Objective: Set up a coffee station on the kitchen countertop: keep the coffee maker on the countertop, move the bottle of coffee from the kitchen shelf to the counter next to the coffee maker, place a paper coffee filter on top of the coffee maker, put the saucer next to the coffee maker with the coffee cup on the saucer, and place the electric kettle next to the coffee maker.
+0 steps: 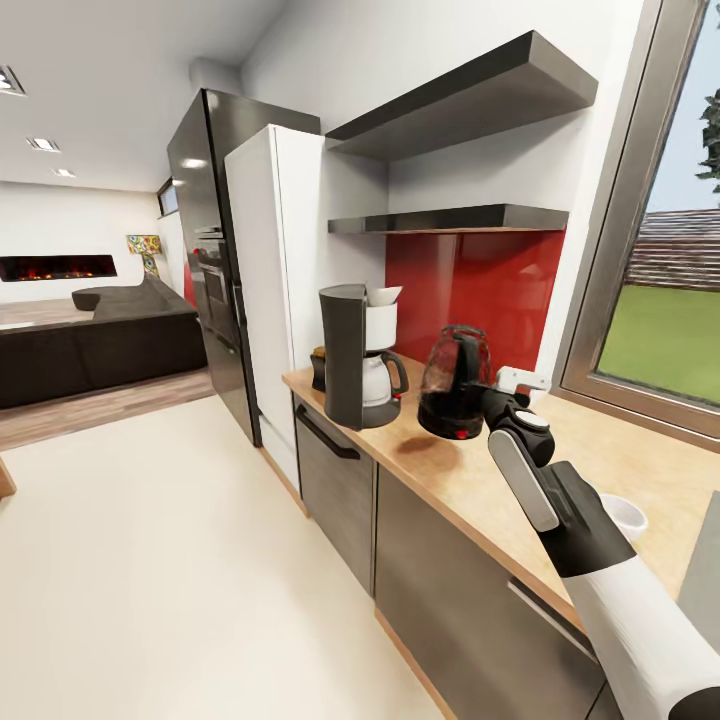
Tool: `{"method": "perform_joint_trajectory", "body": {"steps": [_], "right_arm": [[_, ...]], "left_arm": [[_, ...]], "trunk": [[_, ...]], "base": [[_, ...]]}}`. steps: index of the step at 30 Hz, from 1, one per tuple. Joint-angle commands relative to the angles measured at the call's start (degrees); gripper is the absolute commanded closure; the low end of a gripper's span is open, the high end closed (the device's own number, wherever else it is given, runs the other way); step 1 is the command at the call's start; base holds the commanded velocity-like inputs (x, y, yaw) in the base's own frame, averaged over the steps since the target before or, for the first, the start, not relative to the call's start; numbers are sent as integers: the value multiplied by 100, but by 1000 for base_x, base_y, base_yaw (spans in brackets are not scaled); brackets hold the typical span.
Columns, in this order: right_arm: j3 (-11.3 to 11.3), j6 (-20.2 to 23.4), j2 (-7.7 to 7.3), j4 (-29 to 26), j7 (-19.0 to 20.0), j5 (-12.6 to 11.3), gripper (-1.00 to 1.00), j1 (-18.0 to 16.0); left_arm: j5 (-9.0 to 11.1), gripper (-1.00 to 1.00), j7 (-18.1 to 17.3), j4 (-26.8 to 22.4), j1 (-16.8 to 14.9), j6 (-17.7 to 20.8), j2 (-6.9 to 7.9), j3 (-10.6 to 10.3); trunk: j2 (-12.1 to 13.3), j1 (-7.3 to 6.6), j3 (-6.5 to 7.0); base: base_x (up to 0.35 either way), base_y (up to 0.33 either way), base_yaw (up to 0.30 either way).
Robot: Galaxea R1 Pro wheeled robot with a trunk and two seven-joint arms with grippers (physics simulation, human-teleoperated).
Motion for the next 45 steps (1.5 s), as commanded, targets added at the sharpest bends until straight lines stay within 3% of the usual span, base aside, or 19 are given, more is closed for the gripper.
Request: {"method": "perform_joint_trajectory", "body": {"steps": [1,8,14,17,21,45], "right_arm": [[19,4,1,-5,-88,-26,100,-15],[301,7,113,372,-156,-26,100,-194],[368,7,146,546,-158,-16,100,-267],[374,7,193,567,-154,388,100,-275],[373,12,312,576,-159,594,100,-276],[366,7,340,578,-152,642,100,-277]], "left_arm": [[-4,-100,-35,8,-5,-6,1,44],[-4,-100,-35,7,-5,-6,1,44],[-4,-100,-37,9,-5,-6,1,44],[-4,-100,-36,9,-5,-6,1,44],[-4,-100,-35,7,-5,-6,1,44],[-4,-100,-35,3,-5,-6,1,44]], "trunk": [[-5,0,-7],[-5,0,-7],[-5,0,-7],[-5,0,-7],[-5,0,-7],[-5,0,-7]], "base": [[0,0,0],[0,0,0],[0,0,0],[0,0,0],[1,0,0],[85,0,0]]}}
